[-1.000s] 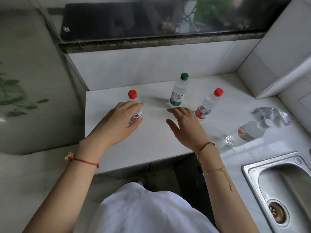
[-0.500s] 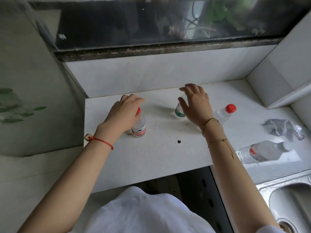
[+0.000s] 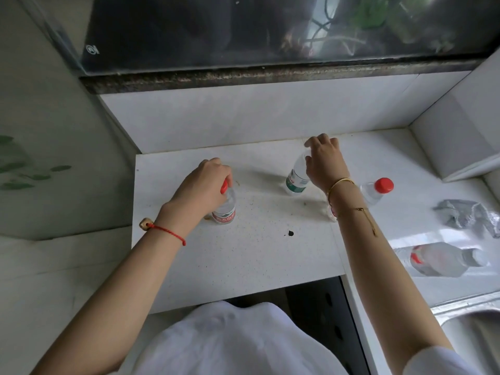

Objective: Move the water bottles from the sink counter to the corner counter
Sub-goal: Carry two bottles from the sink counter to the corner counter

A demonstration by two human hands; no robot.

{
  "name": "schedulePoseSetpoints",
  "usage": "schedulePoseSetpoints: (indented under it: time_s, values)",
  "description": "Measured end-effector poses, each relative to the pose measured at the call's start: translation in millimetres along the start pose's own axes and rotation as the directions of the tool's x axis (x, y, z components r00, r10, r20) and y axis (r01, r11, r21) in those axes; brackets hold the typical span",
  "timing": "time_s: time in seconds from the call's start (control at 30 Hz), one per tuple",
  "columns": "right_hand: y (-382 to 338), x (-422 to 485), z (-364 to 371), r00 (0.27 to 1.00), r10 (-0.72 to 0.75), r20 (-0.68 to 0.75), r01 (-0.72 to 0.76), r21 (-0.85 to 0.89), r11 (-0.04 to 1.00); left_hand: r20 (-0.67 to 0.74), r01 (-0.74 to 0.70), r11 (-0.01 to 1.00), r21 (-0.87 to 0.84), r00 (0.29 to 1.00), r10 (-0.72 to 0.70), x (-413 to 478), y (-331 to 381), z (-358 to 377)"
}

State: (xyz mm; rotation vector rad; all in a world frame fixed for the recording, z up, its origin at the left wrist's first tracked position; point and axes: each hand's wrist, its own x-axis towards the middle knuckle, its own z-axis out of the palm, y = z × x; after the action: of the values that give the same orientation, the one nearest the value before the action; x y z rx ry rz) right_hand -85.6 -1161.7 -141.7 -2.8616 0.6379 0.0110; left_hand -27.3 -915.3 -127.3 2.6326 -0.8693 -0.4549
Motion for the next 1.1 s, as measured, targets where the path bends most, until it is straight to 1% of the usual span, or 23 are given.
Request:
schedulePoseSetpoints:
  time_s: [0.17,0.4,0.57,0.8,0.93,1.1]
  values:
    - [-2.1,-4.2,-0.2,0.999,0.0,-0.033,0.002,0.055,0.998,-0.031,0.018,0.998,-0.065,0.999,-0.02,-2.6,-0.4,1.9]
    - [-20.7,-42.3,0.3,0.997,-0.058,-0.047,0.063,0.125,0.99,-0.078,0.048,0.989,-0.14,0.995,-0.06,-22.1,-0.2,7.7]
    - [-41.6,-77.6,-9.9,0.986,-0.156,-0.05,0.162,0.155,0.975,-0.135,0.047,0.985,-0.165,0.988,-0.07,-46.1,-1.6,6.8]
    - [-71.7,-128.1,-13.2,0.959,-0.284,-0.004,0.278,0.206,0.938,-0.188,0.079,0.98,-0.181,0.976,-0.113,-98.5,-6.7,12.6]
    - [-84.2,-155.4,-14.8,0.93,-0.366,0.01,0.356,0.207,0.911,-0.22,0.12,0.974,-0.195,0.962,-0.162,-139.0,-6.1,18.5]
    - [-98.1,-186.7,-14.8,0.894,-0.447,0.011,0.434,0.221,0.874,-0.257,0.21,0.949,-0.233,0.928,-0.269,-193.2,-0.6,23.4]
